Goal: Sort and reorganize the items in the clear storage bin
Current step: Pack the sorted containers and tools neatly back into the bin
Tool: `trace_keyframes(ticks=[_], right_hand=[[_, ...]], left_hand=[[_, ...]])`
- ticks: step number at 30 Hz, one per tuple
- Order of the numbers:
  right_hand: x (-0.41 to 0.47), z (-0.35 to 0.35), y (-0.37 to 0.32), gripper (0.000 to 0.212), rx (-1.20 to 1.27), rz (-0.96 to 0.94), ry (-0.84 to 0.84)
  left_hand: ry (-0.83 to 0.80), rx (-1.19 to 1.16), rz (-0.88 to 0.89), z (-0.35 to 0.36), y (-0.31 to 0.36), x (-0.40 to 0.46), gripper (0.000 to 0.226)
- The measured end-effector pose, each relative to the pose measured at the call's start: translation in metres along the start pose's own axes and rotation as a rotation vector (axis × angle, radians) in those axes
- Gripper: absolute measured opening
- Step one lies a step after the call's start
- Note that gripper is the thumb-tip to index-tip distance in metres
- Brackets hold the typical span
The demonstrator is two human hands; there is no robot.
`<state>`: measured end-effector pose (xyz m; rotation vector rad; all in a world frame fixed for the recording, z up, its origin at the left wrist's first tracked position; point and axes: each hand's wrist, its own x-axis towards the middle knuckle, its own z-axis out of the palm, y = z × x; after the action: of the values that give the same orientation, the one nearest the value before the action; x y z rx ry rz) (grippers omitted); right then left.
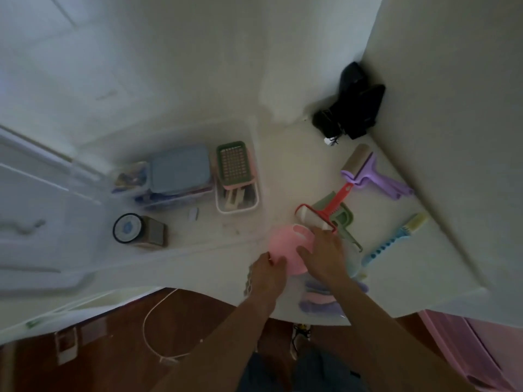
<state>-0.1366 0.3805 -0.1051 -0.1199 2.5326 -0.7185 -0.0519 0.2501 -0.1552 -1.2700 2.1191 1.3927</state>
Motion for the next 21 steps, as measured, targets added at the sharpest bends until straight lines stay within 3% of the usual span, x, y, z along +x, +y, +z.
trace_keyframes(ticks=[3,7,12,17,21], right_hand=[[-0.006,-0.028,-0.007,0.058,0.038,-0.009,0.094],[-0.04,-0.092,-0.017,0.047,0.209,-0.082,0.251],[-0.071,-0.159,-0.065,0.043,0.516,-0.197,0.343],[-0.063,-0.157,-0.164,0.044,0.765,-0.292,0.167],[-0.036,-0.096,-0.236,0.038,0.798,-0.226,-0.03]], left_hand=[[-0.02,-0.105,0.053,-0.014,0.034,-0.038,0.061],[-0.139,-0.109,0.24,-0.032,0.088,-0.099,0.028],[-0.069,-0.161,0.497,-0.082,0.139,-0.132,0.036],[0.078,-0.166,0.591,-0.193,0.158,-0.114,0.027],[0.136,-0.055,0.474,-0.285,0.132,-0.075,0.03]])
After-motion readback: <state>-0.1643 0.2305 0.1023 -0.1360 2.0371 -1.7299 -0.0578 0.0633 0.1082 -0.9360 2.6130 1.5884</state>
